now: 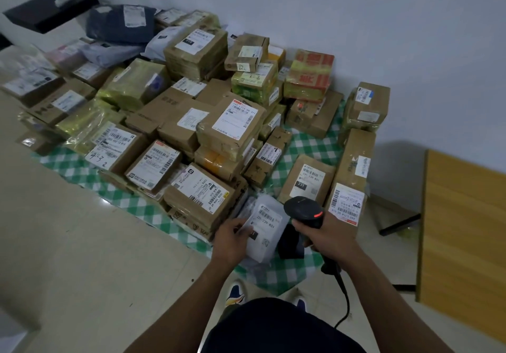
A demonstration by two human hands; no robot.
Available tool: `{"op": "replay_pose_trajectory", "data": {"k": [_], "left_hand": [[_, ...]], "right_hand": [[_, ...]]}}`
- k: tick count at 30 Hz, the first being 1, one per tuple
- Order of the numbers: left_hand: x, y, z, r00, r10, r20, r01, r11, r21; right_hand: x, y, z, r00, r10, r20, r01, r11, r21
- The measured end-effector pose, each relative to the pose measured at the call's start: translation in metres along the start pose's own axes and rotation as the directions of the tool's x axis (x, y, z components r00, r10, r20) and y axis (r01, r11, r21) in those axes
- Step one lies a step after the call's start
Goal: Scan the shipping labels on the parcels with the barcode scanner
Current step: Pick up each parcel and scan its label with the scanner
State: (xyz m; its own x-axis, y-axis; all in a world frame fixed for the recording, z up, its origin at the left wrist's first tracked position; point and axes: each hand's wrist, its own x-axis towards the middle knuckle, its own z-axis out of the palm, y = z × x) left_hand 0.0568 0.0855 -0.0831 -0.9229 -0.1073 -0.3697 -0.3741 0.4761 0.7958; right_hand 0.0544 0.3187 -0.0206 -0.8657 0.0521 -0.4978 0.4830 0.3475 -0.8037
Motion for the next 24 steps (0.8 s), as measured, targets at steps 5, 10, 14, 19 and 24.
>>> {"op": "replay_pose_trajectory", "data": {"k": [5, 10, 14, 19, 24], "left_hand": [[-0.009, 0.032, -0.006, 0.992, -0.127, -0.001, 0.116, 0.909, -0.399], [-0.016, 0.063, 0.002, 0.977, -0.079, 0.196, 0.185, 0.769, -0.612], [-0.019, 0.078, 0.004, 0.965, 0.004, 0.261, 0.171, 0.748, -0.641], [-0.008, 0.086, 0.007, 0.954, 0.147, 0.260, 0.023, 0.831, -0.555], [0.005, 0.104, 0.013, 0.985, 0.142, 0.102, -0.057, 0.813, -0.579]], "right_hand": [[-0.004, -0.001, -0.002, 0.997, -0.042, -0.068, 0.047, 0.996, 0.081], [-0.010, -0.012, -0.012, 0.980, -0.087, -0.181, 0.120, 0.976, 0.180], [-0.013, -0.020, -0.023, 0.977, -0.105, -0.184, 0.149, 0.958, 0.244], [-0.016, -0.032, -0.036, 0.967, -0.170, -0.190, 0.210, 0.953, 0.218], [-0.019, -0.050, -0.050, 0.972, -0.157, -0.176, 0.184, 0.972, 0.149]]}}
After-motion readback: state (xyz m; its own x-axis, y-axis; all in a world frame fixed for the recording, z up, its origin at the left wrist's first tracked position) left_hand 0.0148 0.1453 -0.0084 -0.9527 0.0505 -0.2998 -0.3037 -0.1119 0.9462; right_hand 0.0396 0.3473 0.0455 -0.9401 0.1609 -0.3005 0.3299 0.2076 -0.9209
